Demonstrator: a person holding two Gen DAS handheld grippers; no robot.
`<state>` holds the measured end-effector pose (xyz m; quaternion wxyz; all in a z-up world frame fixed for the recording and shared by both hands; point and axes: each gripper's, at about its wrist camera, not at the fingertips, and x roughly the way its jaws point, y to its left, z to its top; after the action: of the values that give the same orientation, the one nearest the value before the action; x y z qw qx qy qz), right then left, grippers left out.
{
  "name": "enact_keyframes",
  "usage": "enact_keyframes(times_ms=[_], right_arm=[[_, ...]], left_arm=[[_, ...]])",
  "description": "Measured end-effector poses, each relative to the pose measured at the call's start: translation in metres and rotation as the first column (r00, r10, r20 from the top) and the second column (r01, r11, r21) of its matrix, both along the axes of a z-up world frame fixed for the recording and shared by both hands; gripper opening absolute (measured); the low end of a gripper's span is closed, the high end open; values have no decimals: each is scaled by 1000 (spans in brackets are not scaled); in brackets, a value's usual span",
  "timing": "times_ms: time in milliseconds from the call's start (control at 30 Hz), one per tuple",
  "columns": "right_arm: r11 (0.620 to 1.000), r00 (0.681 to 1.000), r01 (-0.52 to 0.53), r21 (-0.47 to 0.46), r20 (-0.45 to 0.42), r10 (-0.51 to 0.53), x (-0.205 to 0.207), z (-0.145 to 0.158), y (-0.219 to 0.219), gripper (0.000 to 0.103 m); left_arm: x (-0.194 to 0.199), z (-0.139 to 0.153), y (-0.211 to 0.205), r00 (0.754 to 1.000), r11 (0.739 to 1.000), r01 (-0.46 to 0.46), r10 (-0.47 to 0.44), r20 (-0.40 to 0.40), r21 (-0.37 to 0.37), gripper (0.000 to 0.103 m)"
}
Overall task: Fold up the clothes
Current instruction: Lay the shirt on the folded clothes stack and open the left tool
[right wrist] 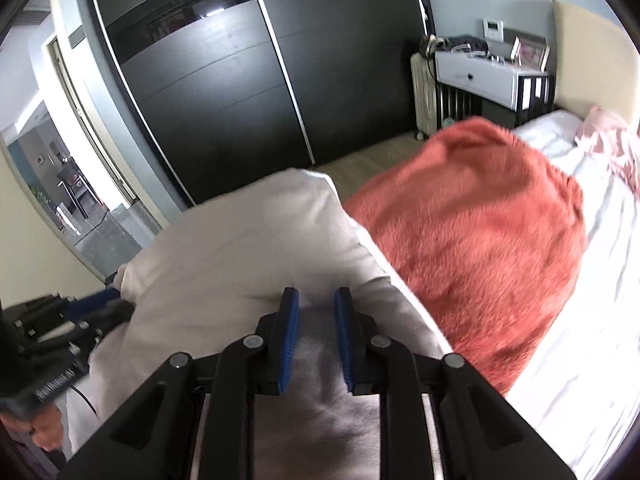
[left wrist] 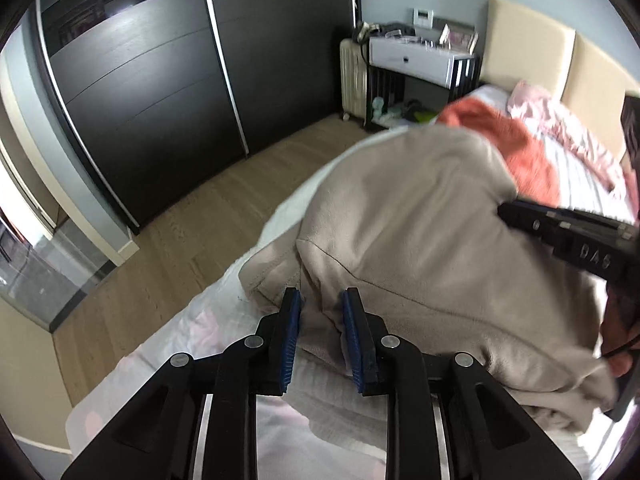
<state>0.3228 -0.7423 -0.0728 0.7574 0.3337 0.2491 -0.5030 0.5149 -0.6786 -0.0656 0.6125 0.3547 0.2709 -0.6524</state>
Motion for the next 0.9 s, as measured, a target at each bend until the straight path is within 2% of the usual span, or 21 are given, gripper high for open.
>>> enact_keyframes(times_ms=[100, 233, 367, 433, 600, 700, 767, 833, 867, 900], right_arm=[[1000, 1000, 2, 18, 20, -2, -1, -15, -6, 17], [1000, 998, 23, 18, 51, -24, -2, -31, -11, 16], [999, 998, 39, 18, 40, -40, -2, -32, -6, 16], [997, 997, 64, 42, 39, -66, -1, -28, -2, 16], [989, 990, 139, 46, 3, -140, 7, 3, 26, 21], [988, 988, 150, 20, 23, -151, 6, 31, 54, 23], [987, 986, 163, -8, 34, -162, 5, 50, 78, 30], [983, 983, 180, -38, 37, -179, 6, 68, 104, 44], [981, 982, 189, -49, 38, -187, 7, 77, 117, 47], [979, 981, 194, -58, 41, -192, 8, 84, 131, 51]], left_arm=[[-8, -8, -3, 999, 1000, 5, -5, 40, 4, 24], [-8, -15, -5, 999, 1000, 5, -5, 52, 11, 24], [-11, -12, -5, 998, 1000, 1, -2, 64, 15, 24], [-11, 0, 7, 998, 1000, 5, -5, 58, -6, 24], [-11, 31, 36, 999, 998, 16, -13, 40, -63, 24], [-11, 50, 54, 999, 995, 21, -19, 29, -96, 25], [-11, 63, 66, 999, 993, 25, -22, 22, -119, 25], [-12, 75, 78, 1000, 990, 28, -26, 16, -141, 27], [-12, 82, 83, 1000, 988, 30, -28, 12, -153, 28], [-11, 91, 93, 999, 985, 38, -37, 12, -170, 35]])
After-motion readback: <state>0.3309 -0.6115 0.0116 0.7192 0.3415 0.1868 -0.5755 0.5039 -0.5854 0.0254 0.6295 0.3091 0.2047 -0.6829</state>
